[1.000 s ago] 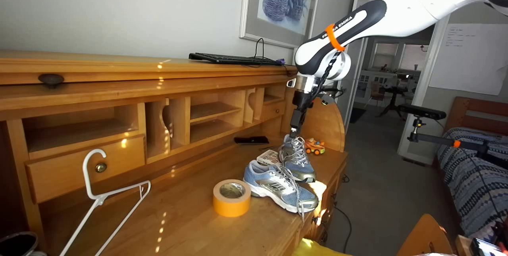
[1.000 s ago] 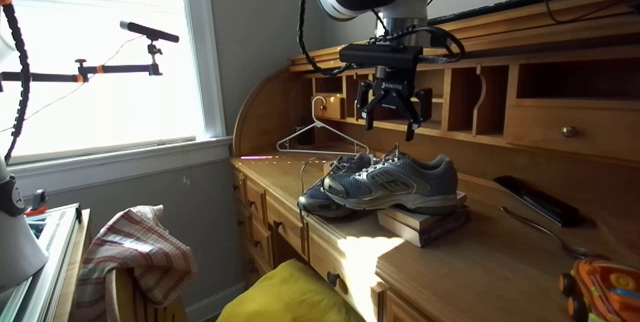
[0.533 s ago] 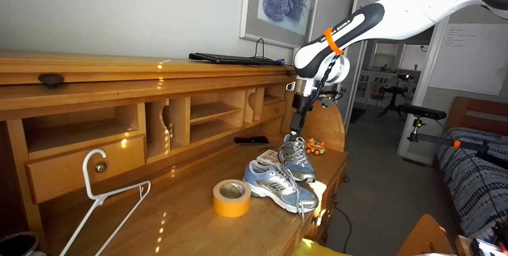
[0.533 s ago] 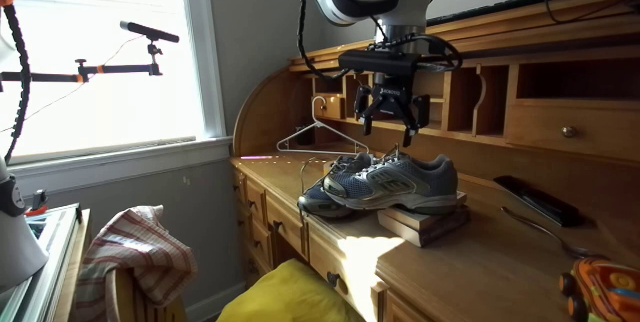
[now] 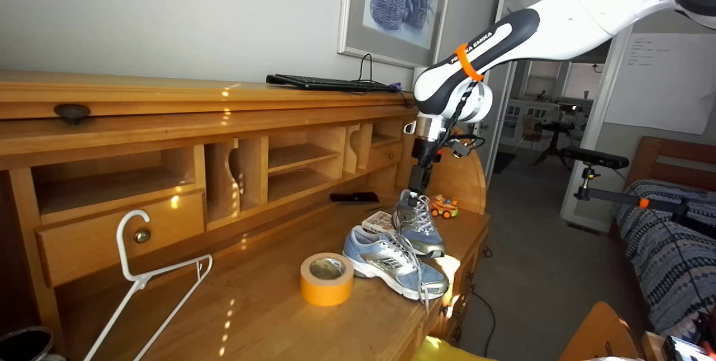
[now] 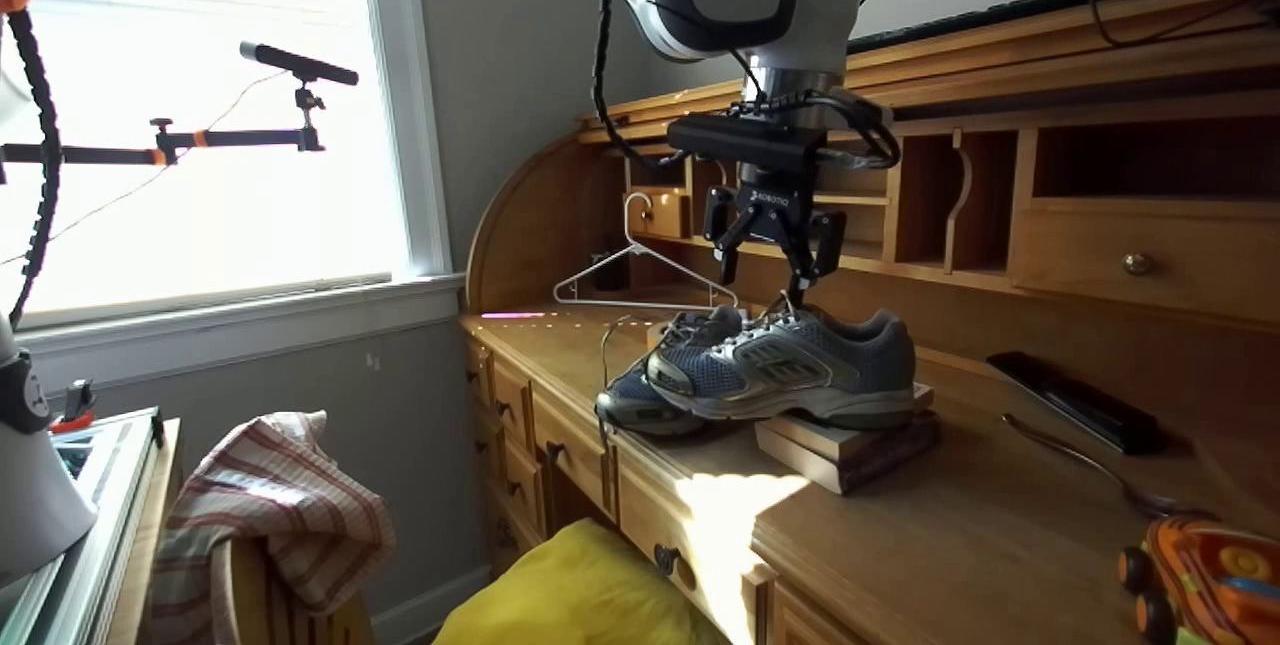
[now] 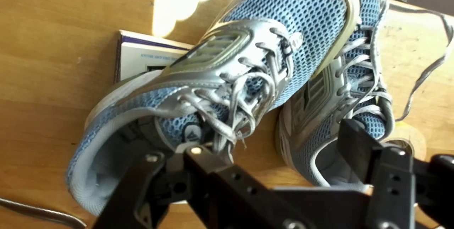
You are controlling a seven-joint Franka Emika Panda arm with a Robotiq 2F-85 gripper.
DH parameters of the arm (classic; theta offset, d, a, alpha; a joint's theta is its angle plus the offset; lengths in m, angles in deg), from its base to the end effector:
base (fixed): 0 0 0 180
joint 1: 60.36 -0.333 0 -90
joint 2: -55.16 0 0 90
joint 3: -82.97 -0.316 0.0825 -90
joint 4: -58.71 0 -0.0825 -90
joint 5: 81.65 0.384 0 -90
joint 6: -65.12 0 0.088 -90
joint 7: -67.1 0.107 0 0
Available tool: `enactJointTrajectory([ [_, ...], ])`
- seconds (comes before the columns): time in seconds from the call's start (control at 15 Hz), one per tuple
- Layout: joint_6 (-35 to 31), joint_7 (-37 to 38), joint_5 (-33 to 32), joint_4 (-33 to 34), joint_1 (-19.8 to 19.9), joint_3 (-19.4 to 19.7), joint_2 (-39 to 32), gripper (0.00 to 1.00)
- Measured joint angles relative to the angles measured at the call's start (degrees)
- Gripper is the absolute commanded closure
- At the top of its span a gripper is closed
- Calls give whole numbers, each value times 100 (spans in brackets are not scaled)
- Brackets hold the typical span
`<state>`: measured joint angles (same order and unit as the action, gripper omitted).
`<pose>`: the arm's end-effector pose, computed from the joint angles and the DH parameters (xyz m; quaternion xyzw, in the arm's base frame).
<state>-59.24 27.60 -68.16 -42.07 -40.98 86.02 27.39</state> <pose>0.6077 -0.2380 0.2872 -0.9927 -0.0811 -0.0119 0.0886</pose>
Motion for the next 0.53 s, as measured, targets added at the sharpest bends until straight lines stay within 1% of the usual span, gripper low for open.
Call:
enactJointTrajectory([
  [0.13, 47, 102, 100, 0, 19, 1, -33, 11],
  [0.2, 82, 148, 160, 0, 35, 1, -46, 16],
  [0.27, 110, 198, 224, 0, 52, 1, -56, 15],
  [0.33, 148, 240, 305, 1, 74, 1, -62, 19],
  [0.53, 283, 330, 551, 21, 161, 1, -67, 18],
])
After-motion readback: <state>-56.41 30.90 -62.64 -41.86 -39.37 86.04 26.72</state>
